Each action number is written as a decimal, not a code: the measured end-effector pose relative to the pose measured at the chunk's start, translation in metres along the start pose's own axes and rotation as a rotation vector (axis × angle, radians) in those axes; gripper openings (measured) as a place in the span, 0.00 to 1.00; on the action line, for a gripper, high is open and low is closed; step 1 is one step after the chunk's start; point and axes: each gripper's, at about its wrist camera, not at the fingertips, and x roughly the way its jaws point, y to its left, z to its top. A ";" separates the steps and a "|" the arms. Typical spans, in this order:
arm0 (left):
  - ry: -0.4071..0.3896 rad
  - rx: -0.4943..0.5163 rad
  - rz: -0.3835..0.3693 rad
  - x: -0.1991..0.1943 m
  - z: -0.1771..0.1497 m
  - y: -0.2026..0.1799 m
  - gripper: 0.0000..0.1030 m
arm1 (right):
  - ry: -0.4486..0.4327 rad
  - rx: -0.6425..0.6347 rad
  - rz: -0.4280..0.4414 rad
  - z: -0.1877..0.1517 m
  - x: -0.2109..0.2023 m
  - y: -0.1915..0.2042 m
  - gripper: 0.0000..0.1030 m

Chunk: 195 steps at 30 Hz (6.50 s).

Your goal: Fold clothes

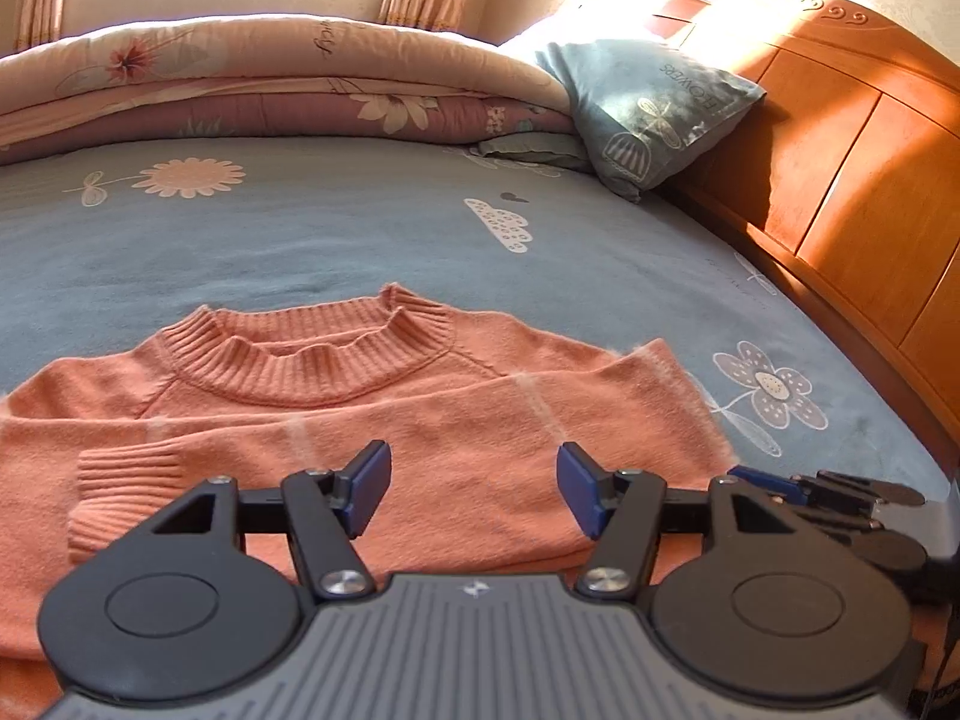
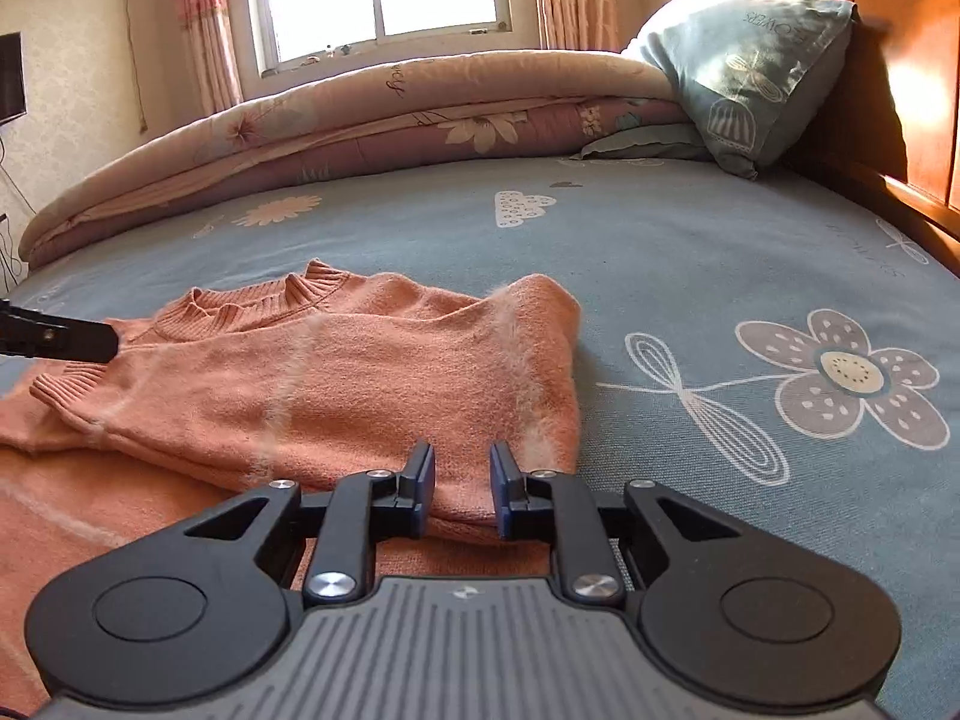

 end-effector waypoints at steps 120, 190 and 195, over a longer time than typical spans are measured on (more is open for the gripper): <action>0.152 0.362 -0.037 0.111 0.001 -0.133 0.92 | -0.038 -0.079 0.111 -0.037 -0.053 0.028 0.73; -0.002 0.252 -0.034 0.087 -0.020 -0.070 0.93 | 0.039 -0.440 -0.453 -0.034 -0.011 0.002 0.51; -0.004 0.242 -0.030 0.084 -0.014 -0.071 0.93 | -0.078 -0.065 -0.238 -0.014 -0.032 -0.033 0.51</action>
